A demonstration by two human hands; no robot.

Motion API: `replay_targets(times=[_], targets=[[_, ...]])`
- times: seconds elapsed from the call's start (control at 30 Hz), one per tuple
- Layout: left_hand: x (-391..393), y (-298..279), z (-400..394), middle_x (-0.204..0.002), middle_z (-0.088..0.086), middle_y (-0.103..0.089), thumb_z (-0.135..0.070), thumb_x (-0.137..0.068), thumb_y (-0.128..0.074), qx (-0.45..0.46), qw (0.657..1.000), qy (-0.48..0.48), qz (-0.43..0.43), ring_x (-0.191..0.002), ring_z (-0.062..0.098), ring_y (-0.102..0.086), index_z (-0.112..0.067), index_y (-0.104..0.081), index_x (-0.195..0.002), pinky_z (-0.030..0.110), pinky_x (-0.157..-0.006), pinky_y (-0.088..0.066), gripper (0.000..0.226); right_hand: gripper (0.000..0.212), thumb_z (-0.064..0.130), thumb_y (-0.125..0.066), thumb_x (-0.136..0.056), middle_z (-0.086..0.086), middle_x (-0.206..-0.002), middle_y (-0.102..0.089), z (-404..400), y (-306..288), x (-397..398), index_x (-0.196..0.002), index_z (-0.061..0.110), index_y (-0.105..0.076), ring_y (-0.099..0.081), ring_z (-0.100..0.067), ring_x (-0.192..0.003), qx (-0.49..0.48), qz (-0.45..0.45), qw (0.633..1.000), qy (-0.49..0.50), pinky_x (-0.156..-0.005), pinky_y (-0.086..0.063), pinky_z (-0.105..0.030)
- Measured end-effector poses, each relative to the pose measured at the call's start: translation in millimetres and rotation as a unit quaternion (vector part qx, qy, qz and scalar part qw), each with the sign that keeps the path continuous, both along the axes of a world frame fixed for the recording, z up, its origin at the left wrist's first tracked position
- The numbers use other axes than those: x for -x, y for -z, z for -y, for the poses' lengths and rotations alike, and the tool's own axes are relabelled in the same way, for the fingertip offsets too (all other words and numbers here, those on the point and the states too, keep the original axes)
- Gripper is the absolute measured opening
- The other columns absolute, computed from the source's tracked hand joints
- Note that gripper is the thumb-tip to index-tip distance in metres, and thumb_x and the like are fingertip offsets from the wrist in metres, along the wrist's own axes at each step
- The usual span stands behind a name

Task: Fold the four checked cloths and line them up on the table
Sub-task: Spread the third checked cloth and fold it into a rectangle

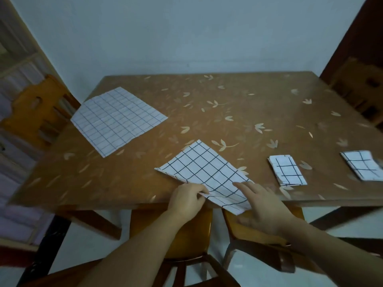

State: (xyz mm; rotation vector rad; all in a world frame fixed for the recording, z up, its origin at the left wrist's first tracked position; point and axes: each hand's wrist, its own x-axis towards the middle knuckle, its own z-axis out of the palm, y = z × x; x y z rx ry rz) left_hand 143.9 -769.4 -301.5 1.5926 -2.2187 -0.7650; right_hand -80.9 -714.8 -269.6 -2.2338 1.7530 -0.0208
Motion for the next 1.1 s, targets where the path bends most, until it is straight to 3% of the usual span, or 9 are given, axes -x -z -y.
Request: replay_targets(times=[0.13, 0.23, 0.33, 0.43, 0.57, 0.7, 0.83, 0.97, 1.1], targets=[[-1.5, 3.1, -14.3, -0.101, -0.010, -0.070, -0.012, -0.088, -0.063, -0.052, 0.993, -0.050, -0.090, -0.089, 0.004, -0.061, -0.026, -0.073, -0.099, 0.016, -0.075, -0.049, 0.021, 0.082, 0.054, -0.059, -0.085, 0.012, -0.154, -0.025, -14.4, 9.1, 28.0, -0.150, 0.036, -0.013, -0.024, -0.015, -0.141, -0.019, -0.062, 0.998, 0.019, -0.115, -0.020, -0.038], [2.5, 6.6, -20.8, -0.098, -0.012, -0.070, -0.009, -0.085, -0.067, -0.087, 0.985, -0.064, -0.133, -0.097, 0.006, -0.062, -0.033, -0.071, -0.089, 0.030, -0.087, -0.054, 0.025, 0.056, 0.040, -0.057, -0.089, 0.014, -0.145, -0.040, -15.5, 27.8, 50.6, -0.141, 0.039, -0.037, -0.034, -0.015, -0.135, 0.009, -0.029, 0.999, 0.021, -0.111, -0.025, -0.038], [8.7, 4.3, -29.4, -0.102, -0.004, -0.071, -0.003, -0.085, -0.067, -0.114, 0.974, -0.083, -0.178, -0.101, 0.012, -0.065, -0.033, -0.069, -0.084, 0.039, -0.093, -0.053, 0.030, 0.026, 0.022, -0.062, -0.087, 0.012, -0.116, -0.063, -15.7, 38.1, 68.0, -0.110, 0.034, -0.065, -0.054, -0.015, -0.111, 0.049, 0.029, 0.998, 0.028, -0.099, -0.036, -0.040], [15.4, 4.4, -34.3, -0.098, -0.003, -0.069, -0.016, -0.089, -0.067, -0.055, 0.987, -0.104, -0.111, -0.097, 0.020, -0.062, -0.027, -0.069, -0.084, 0.040, -0.088, -0.052, 0.012, 0.008, 0.021, -0.064, -0.086, 0.008, -0.083, -0.066, -23.1, 37.6, 75.5, -0.084, 0.029, -0.066, -0.060, -0.017, -0.080, 0.091, 0.030, 0.995, -0.002, -0.086, -0.044, -0.040], [28.0, -1.7, -40.3, -0.119, -0.009, -0.063, -0.028, -0.085, -0.071, 0.067, 0.993, -0.067, 0.072, -0.121, 0.016, -0.047, -0.023, -0.070, -0.103, 0.040, -0.099, -0.034, 0.019, 0.015, 0.022, -0.071, -0.074, 0.005, -0.062, -0.058, -24.3, 34.4, 76.0, -0.067, 0.024, -0.059, -0.054, -0.019, -0.056, 0.136, -0.020, 0.989, -0.049, -0.060, -0.032, -0.026], [30.1, -3.4, -34.0, -0.094, -0.010, -0.072, -0.019, -0.085, -0.069, 0.043, 0.998, -0.030, -0.030, -0.096, 0.012, -0.062, -0.025, -0.076, -0.090, 0.042, -0.089, -0.049, 0.010, 0.005, 0.024, -0.061, -0.082, 0.004, -0.070, -0.059, -12.5, 33.1, 69.9, -0.077, 0.023, -0.062, -0.057, -0.020, -0.064, 0.124, -0.035, 0.989, -0.072, -0.060, -0.044, -0.030], [11.0, 5.3, -9.9, -0.076, -0.008, -0.068, -0.024, -0.089, -0.066, -0.042, 0.994, -0.042, -0.092, -0.075, 0.010, -0.062, -0.025, -0.072, -0.080, 0.037, -0.072, -0.053, 0.011, 0.025, 0.024, -0.057, -0.091, 0.009, -0.073, -0.056, 2.5, 32.8, 72.9, -0.069, 0.034, -0.051, -0.053, -0.011, -0.069, 0.011, 0.033, 0.999, 0.039, -0.057, -0.037, -0.022], [3.6, 11.1, 15.8, -0.087, 0.006, -0.072, -0.021, -0.089, -0.068, -0.117, 0.979, -0.055, -0.157, -0.083, 0.024, -0.067, -0.014, -0.073, -0.092, 0.038, -0.078, -0.054, 0.009, 0.006, 0.021, -0.065, -0.090, 0.004, -0.085, -0.071, 16.0, 31.0, 82.2, -0.090, 0.026, -0.068, -0.067, -0.011, -0.077, -0.138, 0.283, 0.927, 0.203, -0.061, -0.049, -0.021], [2.7, 17.3, 41.0, -0.105, 0.000, -0.072, -0.016, -0.090, -0.067, -0.193, 0.959, -0.089, -0.190, -0.094, 0.014, -0.068, -0.018, -0.071, -0.106, 0.041, -0.090, -0.054, 0.016, 0.010, 0.015, -0.066, -0.090, 0.000, -0.099, -0.071, 38.7, 37.3, 74.3, -0.099, 0.017, -0.068, -0.067, -0.018, -0.092, -0.120, 0.437, 0.822, 0.344, -0.082, -0.055, -0.037]])
